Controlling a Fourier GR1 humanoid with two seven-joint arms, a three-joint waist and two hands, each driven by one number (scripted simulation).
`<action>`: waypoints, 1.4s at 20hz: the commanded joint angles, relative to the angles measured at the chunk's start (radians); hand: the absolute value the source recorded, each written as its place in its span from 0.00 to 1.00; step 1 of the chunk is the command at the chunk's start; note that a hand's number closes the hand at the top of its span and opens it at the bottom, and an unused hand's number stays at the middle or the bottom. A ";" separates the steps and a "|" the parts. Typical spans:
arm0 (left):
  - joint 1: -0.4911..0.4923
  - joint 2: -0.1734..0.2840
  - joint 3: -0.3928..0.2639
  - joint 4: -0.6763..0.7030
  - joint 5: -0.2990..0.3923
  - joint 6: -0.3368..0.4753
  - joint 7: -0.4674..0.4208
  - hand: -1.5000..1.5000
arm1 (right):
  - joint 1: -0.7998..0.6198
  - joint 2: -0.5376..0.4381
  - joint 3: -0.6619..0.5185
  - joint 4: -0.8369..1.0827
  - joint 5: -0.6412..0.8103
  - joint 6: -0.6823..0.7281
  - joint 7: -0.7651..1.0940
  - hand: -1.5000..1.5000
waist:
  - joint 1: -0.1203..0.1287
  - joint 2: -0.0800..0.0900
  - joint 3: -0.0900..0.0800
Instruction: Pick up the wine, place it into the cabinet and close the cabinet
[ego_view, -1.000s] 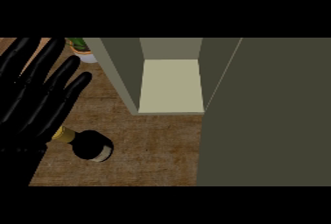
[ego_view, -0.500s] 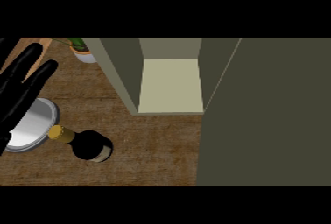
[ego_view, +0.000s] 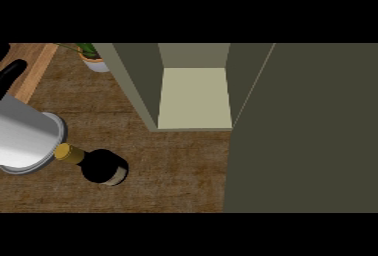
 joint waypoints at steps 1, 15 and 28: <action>0.045 0.056 0.102 0.020 0.094 -0.067 0.009 0.00 | 0.014 -0.020 -0.014 -0.212 -0.035 -0.017 0.111 0.00 | 0.007 0.001 0.000; 0.269 0.034 0.190 0.180 0.174 -0.246 -0.216 0.00 | 0.018 -0.024 -0.005 -0.250 -0.023 -0.048 0.115 0.00 | -0.001 0.001 0.000; 0.401 -0.037 0.126 0.390 0.078 -0.428 -0.502 0.00 | -0.018 -0.024 0.008 -0.235 -0.004 -0.078 0.140 0.00 | -0.003 0.002 0.000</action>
